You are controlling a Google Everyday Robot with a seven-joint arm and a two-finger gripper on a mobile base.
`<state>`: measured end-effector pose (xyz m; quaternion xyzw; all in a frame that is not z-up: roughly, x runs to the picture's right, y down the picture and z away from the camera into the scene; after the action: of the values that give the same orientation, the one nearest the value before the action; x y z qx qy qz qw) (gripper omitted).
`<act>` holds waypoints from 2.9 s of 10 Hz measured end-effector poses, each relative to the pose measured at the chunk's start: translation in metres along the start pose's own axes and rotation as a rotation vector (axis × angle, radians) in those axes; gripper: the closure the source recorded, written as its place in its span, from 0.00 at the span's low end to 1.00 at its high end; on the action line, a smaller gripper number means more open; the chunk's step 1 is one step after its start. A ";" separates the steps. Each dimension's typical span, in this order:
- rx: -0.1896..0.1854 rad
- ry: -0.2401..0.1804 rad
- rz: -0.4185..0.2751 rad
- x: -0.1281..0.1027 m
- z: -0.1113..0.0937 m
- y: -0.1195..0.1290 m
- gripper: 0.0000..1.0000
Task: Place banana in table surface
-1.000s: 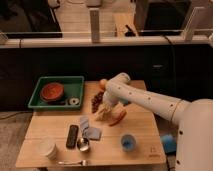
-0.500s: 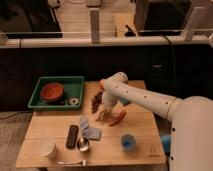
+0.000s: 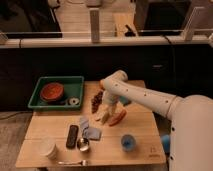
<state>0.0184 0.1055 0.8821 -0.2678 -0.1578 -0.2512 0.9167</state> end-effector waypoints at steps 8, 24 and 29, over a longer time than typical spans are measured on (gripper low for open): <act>0.091 0.015 0.230 0.034 -0.021 0.001 0.20; 0.090 0.015 0.228 0.034 -0.021 0.002 0.20; 0.089 0.014 0.229 0.034 -0.020 0.002 0.20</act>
<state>0.0508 0.0832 0.8797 -0.2413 -0.1306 -0.1396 0.9514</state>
